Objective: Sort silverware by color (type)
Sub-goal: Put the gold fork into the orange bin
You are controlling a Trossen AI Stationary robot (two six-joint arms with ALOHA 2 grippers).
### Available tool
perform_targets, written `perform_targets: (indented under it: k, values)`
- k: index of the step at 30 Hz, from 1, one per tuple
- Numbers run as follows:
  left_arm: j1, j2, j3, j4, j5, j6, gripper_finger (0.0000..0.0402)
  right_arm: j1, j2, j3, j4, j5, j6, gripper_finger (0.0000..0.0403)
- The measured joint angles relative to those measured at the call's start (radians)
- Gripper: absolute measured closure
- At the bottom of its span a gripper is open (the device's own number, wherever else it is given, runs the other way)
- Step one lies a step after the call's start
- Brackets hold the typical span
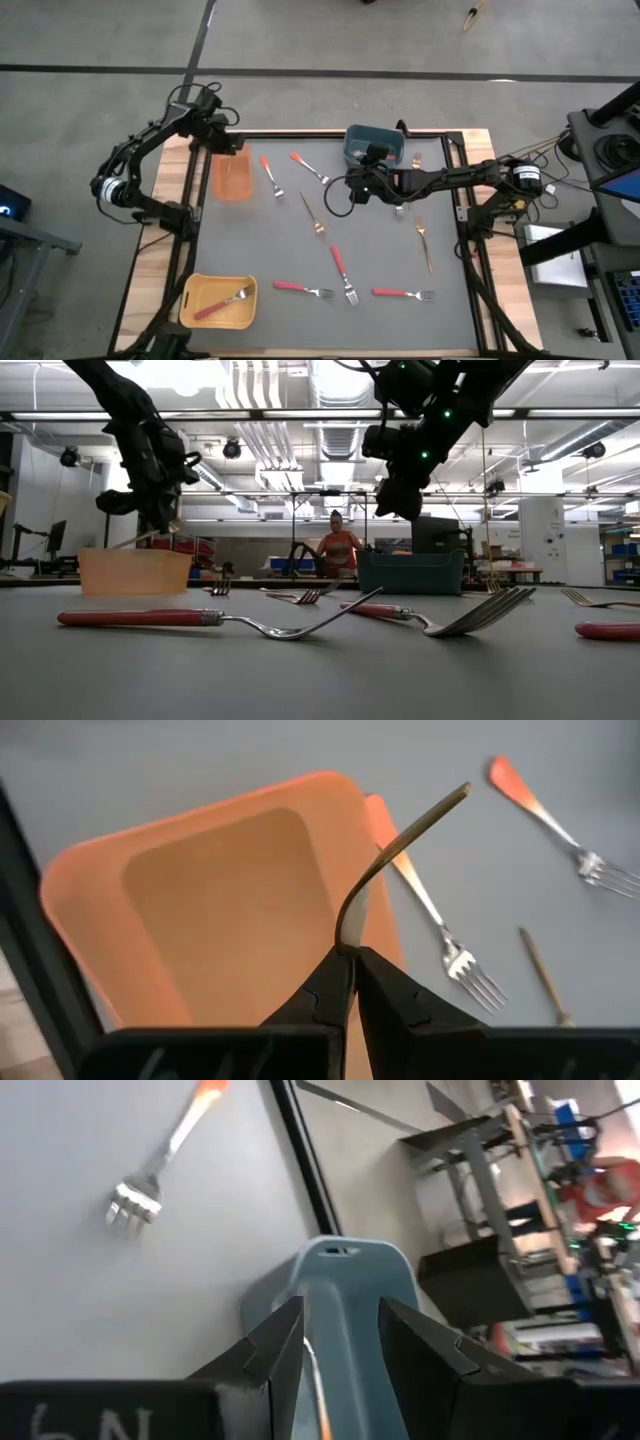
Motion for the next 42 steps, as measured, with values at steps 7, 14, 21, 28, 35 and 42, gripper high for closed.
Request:
perform_targets:
  k: [7,14,21,28,35,42]
  values:
    - [-0.008,0.04,0.0,0.002,-0.021,-0.023,0.0401,-0.022,0.0,0.0,0.018,-0.06,0.019,0.0284]
    - [-0.008,0.088,-0.001,0.0,-0.022,-0.022,0.0401,-0.023,0.0,0.0,0.018,-0.06,0.019,0.0284]
    - [-0.008,0.099,-0.002,0.001,-0.023,-0.006,0.0401,-0.023,0.0,0.0,0.028,-0.06,0.026,0.0284]
    - [-0.008,0.108,-0.002,0.004,-0.023,-0.005,0.0401,-0.023,0.0,0.0,0.029,-0.06,0.026,0.0284]
    - [-0.008,0.132,-0.002,0.005,-0.024,-0.014,0.0401,-0.023,0.001,0.0,0.028,-0.06,0.026,0.0284]
    - [-0.008,0.16,-0.002,0.005,-0.024,-0.014,0.0401,-0.023,0.002,0.0,0.026,-0.06,0.026,0.0284]
